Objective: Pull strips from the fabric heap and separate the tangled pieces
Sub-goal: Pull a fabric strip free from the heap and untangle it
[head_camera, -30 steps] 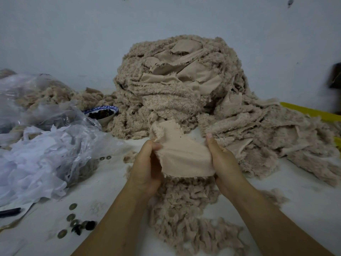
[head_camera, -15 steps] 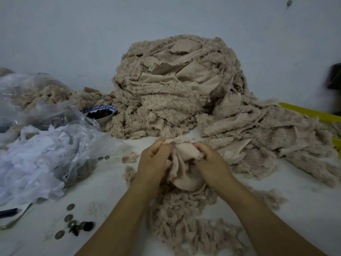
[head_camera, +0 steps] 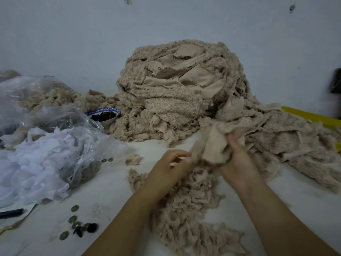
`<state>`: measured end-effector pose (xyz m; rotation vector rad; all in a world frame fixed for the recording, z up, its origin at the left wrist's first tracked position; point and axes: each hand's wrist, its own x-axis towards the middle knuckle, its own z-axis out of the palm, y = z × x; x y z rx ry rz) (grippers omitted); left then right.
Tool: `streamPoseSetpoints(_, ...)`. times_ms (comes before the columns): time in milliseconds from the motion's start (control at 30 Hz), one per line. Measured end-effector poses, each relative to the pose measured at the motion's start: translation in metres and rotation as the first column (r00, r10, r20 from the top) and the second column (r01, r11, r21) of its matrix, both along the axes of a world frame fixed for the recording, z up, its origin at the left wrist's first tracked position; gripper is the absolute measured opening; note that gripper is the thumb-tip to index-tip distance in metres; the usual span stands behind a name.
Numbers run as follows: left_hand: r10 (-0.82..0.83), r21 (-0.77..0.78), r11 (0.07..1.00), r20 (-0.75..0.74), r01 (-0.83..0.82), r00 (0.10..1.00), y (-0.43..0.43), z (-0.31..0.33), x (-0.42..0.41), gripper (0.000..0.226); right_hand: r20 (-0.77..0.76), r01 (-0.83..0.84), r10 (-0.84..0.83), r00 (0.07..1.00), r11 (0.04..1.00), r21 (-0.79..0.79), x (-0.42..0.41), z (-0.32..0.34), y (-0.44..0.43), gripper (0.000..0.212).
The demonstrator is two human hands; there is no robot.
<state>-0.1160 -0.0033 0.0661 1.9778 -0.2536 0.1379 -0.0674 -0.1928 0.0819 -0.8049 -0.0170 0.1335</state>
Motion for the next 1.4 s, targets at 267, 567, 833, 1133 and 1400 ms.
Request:
streamPoseSetpoints(267, -0.136, 0.318, 0.935, -0.077, 0.153, 0.988, -0.005, -0.009, 0.002, 0.025, -0.135, 0.018, -0.023, 0.991, 0.999, -0.043, -0.004, -0.016, 0.006, 0.056)
streamPoseSetpoints(567, 0.290, 0.317, 0.907, 0.006, -0.277, 0.957, -0.002, 0.003, 0.040, 0.029, 0.138, 0.012, 0.252, 0.958, 0.446, -0.895, -0.027, -0.022, 0.035, 0.030)
streamPoseSetpoints(833, 0.261, 0.370, 0.910, -0.159, -0.188, 0.952, -0.005, 0.007, 0.093, 0.046, 0.243, 0.147, 0.101, 0.965, 0.561, -0.815, -0.019, -0.028, 0.025, 0.029)
streamPoseSetpoints(1133, 0.261, 0.441, 0.875, -0.082, -0.200, 0.962, -0.002, -0.014, 0.082, 0.036, 0.194, 0.140, 0.025, 0.981, 0.602, -0.786, -0.015, -0.030, 0.023, 0.031)
streamPoseSetpoints(1400, 0.278, 0.474, 0.850, -0.032, -0.231, 0.960, -0.006, -0.006, 0.092, 0.046, 0.200, 0.151, 0.032, 0.979, 0.545, -0.825, -0.014, -0.035, 0.022, 0.032)
